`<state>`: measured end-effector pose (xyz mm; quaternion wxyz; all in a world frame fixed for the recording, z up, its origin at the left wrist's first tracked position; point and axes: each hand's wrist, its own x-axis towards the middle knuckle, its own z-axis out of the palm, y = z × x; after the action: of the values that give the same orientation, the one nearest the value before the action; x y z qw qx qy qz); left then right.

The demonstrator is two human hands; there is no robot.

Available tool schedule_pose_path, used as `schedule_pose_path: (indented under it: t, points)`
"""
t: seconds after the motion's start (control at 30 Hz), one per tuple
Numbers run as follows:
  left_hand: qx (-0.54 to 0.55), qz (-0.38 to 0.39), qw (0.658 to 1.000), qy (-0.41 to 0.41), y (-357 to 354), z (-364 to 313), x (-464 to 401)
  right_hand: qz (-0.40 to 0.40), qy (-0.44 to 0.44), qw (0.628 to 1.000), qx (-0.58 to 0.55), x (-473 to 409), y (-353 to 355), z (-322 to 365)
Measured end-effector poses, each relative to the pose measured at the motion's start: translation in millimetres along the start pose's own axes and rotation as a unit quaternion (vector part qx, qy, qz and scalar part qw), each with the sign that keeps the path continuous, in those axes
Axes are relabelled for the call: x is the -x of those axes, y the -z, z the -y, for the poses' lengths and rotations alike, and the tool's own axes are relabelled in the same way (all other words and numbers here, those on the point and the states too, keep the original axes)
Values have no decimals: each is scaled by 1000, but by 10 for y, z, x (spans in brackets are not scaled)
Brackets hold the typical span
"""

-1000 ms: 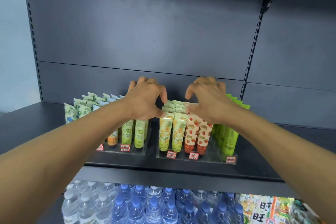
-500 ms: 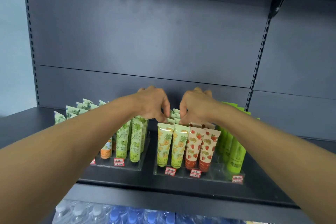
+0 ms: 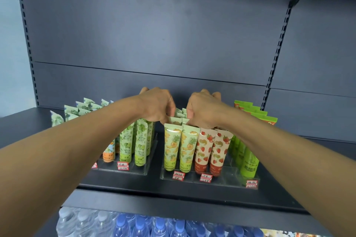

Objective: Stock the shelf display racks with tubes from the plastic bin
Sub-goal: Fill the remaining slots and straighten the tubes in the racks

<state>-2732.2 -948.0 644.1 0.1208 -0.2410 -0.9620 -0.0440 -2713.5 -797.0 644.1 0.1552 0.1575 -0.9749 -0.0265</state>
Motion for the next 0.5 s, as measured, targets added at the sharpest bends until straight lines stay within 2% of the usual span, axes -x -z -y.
schedule_pose_path:
  t: [0.5]
  points:
    - [12,-7,1000,3,7,-20,29,13,-8,1000,-19,35,30,-15]
